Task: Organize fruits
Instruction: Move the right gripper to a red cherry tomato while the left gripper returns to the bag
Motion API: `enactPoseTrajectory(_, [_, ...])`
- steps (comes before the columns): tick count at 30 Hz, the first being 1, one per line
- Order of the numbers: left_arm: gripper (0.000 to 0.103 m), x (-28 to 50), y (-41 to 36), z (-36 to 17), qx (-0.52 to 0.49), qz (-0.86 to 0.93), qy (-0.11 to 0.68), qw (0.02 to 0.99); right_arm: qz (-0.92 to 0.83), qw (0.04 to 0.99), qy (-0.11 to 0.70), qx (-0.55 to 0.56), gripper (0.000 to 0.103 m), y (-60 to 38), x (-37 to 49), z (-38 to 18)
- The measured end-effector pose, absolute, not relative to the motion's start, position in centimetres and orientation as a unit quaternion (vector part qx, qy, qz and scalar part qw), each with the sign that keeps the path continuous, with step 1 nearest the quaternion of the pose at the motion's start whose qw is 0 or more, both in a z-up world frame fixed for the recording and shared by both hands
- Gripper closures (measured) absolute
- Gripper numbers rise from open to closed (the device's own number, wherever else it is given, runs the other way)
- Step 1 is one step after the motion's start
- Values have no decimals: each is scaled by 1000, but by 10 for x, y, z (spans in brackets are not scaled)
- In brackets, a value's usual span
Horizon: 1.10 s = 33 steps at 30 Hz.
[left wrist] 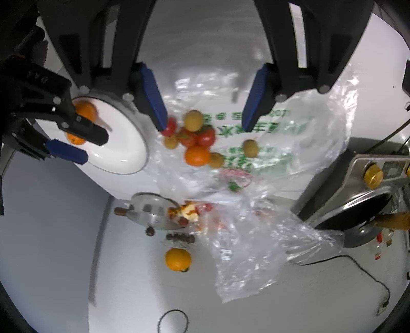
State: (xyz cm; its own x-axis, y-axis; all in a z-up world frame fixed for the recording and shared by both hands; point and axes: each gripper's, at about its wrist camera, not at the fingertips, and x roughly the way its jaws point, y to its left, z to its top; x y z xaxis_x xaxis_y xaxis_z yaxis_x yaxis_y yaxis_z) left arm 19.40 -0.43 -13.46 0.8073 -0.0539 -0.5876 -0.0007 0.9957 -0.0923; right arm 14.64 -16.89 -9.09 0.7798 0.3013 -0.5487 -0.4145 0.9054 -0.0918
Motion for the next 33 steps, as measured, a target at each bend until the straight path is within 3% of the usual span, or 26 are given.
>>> enactPoseTrajectory(10, [41,197,33,-147,-69,-1,316,946,196,925,293,-142,50,-122,160,-103])
enactPoseTrajectory(16, [41,199,43,-152,-77,0,318,945,191,916,315,-158,59,-100,175,-117])
enactPoseTrajectory(33, [41,204,60,-161,-96,-4,319,943,132,898,330,-259,69,-64,187,-147])
